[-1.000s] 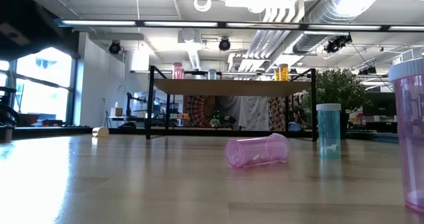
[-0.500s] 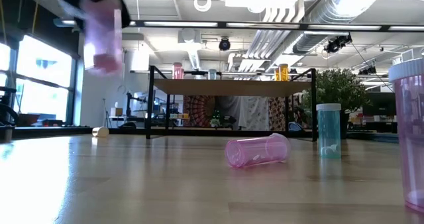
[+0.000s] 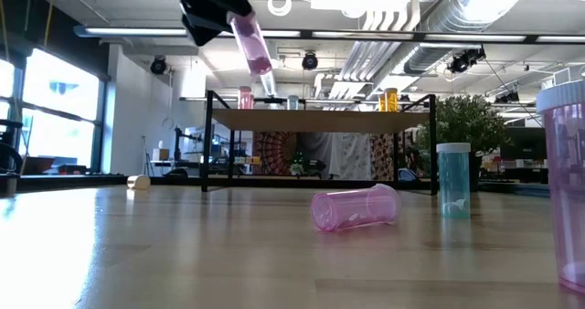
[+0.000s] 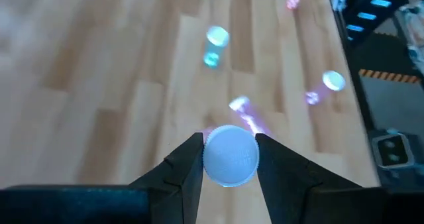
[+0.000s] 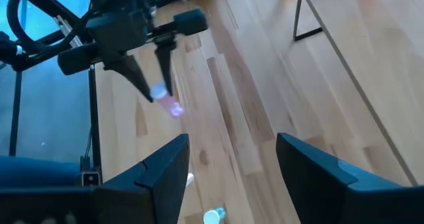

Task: Pick and place medicine bottles onto shelf by color
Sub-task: Put the bottom left purple pill bottle on the shelf

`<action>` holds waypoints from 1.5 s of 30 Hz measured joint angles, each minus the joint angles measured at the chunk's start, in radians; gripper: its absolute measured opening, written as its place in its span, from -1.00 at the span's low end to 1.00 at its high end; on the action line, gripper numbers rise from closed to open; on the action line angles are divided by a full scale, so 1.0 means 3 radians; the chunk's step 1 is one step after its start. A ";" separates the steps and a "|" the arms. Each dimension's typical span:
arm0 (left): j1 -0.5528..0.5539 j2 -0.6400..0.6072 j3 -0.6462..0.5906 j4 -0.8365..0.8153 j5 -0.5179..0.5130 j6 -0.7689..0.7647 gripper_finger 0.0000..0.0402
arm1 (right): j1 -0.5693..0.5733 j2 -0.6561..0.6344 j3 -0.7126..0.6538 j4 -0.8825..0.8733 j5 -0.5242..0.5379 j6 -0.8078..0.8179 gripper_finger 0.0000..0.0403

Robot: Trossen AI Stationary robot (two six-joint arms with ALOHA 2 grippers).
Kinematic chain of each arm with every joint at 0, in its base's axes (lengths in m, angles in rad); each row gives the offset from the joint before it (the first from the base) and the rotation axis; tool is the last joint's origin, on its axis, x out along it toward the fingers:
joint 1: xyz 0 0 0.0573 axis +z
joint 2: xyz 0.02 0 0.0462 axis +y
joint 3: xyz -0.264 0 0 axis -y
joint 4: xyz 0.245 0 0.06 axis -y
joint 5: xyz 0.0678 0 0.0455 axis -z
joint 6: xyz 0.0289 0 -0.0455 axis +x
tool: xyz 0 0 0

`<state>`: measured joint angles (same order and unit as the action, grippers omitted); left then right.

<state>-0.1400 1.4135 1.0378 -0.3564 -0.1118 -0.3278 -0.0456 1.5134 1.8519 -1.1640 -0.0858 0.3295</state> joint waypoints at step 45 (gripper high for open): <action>0.0791 -0.0422 0.0000 0.1229 0.0514 0.1159 -0.42 | -0.0001 0.0659 -0.0005 0.0706 -0.0682 -0.0426 -0.15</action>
<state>0.0975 1.2870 1.0378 0.0123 0.0423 0.0200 -0.0460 1.7111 1.8503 -0.9524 -0.2905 0.2017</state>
